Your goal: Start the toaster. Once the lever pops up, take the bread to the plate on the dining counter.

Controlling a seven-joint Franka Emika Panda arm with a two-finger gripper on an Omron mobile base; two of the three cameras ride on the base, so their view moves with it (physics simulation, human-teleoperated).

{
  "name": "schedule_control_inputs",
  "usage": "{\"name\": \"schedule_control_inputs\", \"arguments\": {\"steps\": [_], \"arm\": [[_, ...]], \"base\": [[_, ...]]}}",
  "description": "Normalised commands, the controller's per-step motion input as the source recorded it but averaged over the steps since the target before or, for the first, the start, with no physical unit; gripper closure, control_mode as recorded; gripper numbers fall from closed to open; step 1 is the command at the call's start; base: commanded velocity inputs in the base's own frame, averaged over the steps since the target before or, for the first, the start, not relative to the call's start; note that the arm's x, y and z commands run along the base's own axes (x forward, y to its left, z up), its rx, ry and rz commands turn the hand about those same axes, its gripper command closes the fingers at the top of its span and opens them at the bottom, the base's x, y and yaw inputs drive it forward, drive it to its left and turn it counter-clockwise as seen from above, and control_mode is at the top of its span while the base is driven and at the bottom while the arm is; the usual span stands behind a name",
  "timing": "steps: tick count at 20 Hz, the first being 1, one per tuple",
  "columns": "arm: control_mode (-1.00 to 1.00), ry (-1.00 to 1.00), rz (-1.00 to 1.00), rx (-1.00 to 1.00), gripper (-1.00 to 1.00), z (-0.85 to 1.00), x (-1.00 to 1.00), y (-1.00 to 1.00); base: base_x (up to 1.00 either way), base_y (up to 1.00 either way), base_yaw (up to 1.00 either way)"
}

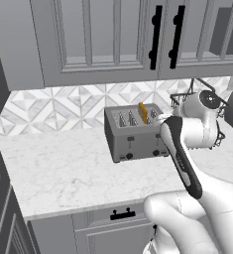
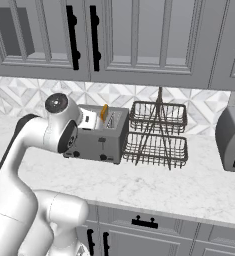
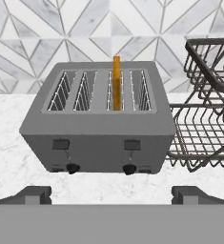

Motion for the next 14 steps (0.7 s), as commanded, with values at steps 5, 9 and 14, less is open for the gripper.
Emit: {"name": "schedule_control_inputs", "arguments": {"steps": [5,9,14], "arm": [[-1.0,0.0,-0.03,0.0,-1.0,-0.2,0.57,0.0],[-1.0,0.0,-0.03,0.0,-1.0,-0.13,0.54,0.0],[-1.0,0.0,-0.03,0.0,-1.0,-0.2,0.48,0.0]], "base": [[0.0,0.0,0.0],[0.0,0.0,0.0],[0.0,0.0,0.0]]}}
